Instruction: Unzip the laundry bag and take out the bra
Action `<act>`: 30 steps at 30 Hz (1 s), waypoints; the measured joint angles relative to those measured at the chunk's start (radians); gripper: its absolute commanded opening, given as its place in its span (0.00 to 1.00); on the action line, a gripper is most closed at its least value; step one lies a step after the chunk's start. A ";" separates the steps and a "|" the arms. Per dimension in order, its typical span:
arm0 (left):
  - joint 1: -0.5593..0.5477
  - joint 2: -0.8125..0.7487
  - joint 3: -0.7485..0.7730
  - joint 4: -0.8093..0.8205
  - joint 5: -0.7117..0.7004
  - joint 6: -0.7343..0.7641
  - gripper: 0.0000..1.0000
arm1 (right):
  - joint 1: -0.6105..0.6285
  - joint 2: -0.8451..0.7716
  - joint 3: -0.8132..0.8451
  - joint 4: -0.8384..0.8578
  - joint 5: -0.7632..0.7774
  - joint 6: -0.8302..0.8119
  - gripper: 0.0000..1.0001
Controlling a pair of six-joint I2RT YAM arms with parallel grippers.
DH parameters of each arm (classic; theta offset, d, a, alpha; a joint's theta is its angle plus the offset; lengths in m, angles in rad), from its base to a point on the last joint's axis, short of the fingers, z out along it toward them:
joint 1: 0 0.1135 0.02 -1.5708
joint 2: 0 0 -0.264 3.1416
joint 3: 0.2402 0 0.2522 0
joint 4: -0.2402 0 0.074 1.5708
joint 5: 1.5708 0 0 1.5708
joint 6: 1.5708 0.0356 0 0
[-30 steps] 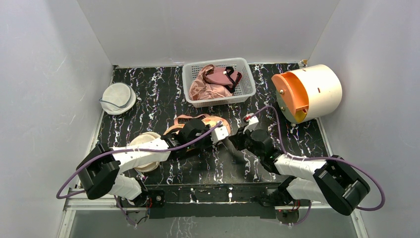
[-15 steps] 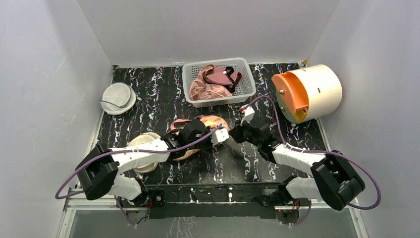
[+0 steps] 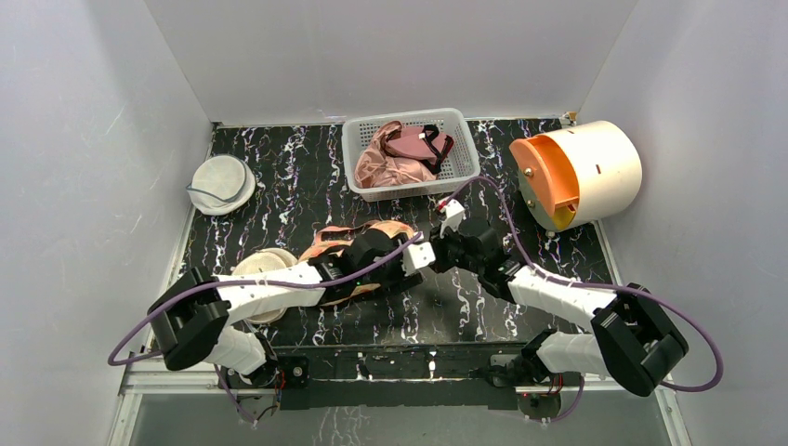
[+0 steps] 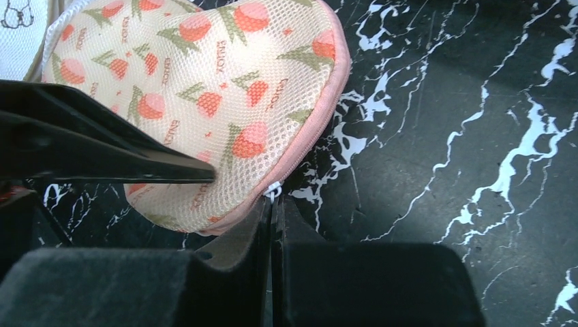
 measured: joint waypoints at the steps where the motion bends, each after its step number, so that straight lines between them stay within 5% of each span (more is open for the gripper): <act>1: -0.003 0.010 0.000 0.005 -0.004 -0.011 0.60 | 0.006 -0.002 0.002 -0.005 0.000 0.002 0.00; 12: -0.016 0.092 0.034 -0.003 -0.121 -0.055 0.16 | 0.047 -0.034 0.003 -0.061 0.021 0.040 0.00; 18: -0.031 0.084 0.033 0.005 -0.135 -0.031 0.01 | 0.050 -0.063 0.003 -0.079 0.037 0.048 0.00; 30: -0.091 -0.092 -0.044 0.038 -0.091 0.079 0.00 | -0.026 -0.106 -0.001 -0.077 0.033 0.055 0.00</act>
